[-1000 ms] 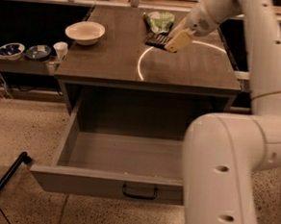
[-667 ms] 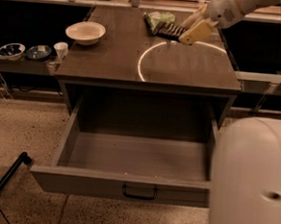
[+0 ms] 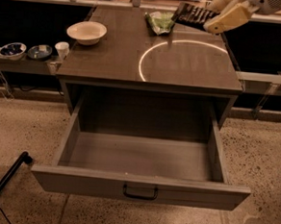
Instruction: Place rxbar chocolate into top drawer
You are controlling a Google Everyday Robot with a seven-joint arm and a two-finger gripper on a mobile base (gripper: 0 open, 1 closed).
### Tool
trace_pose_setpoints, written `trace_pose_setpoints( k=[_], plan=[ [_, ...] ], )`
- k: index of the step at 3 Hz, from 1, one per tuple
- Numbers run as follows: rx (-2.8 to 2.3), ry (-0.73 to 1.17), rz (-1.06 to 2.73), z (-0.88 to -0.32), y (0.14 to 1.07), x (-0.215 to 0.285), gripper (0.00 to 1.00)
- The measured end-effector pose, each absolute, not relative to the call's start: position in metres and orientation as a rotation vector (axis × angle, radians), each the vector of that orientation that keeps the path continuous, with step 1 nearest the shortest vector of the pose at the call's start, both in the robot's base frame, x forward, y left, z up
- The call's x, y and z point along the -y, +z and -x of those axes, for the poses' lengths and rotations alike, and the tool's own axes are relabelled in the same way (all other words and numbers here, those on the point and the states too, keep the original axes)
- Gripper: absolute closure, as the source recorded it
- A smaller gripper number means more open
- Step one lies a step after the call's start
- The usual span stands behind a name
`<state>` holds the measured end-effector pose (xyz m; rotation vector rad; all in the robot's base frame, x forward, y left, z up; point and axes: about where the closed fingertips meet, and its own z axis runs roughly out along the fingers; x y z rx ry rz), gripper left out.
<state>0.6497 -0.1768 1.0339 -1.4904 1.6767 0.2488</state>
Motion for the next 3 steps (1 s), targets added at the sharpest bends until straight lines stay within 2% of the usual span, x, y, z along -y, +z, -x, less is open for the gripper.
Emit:
trace_pose_setpoints(
  k=[1, 2, 3],
  plan=[
    [-1.599, 0.233, 1.515, -0.63, 1.039, 0.166, 1.0],
    [-1.474, 0.221, 1.566, -0.586, 1.04, 0.144, 1.0],
    [-1.386, 0.289, 1.669, -0.544, 1.002, 0.107, 1.0]
  ],
)
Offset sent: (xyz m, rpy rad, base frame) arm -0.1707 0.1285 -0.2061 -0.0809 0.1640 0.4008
